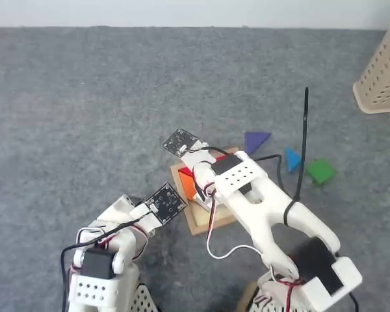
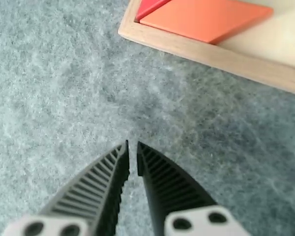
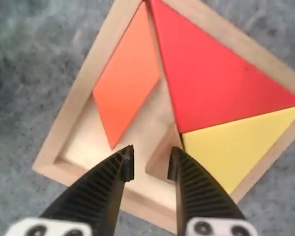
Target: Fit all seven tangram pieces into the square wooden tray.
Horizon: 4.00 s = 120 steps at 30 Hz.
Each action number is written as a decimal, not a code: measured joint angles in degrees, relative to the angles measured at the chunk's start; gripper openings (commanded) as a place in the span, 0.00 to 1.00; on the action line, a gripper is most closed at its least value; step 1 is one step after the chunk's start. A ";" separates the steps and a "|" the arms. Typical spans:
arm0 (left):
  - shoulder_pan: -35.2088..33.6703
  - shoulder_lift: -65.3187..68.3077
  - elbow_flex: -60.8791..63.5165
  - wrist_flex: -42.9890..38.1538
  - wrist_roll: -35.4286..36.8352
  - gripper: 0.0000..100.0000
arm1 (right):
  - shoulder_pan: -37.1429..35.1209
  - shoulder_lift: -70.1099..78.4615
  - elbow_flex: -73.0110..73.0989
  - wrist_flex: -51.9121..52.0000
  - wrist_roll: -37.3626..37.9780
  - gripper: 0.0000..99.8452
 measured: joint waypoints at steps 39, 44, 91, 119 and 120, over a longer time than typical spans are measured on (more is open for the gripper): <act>-0.09 0.00 0.00 0.00 0.00 0.03 | -2.81 0.79 -0.09 2.02 0.00 0.11; 0.00 0.00 0.00 0.00 0.00 0.03 | -3.87 0.79 -0.09 2.02 0.00 0.11; 0.00 0.00 0.00 0.00 0.00 0.03 | -1.76 0.79 -0.97 3.16 -1.23 0.16; 0.00 0.00 0.00 0.00 0.00 0.03 | -4.04 5.89 -4.13 5.80 -5.10 0.16; 0.00 0.00 0.00 0.00 0.00 0.03 | -3.96 5.89 -4.13 5.80 -4.84 0.15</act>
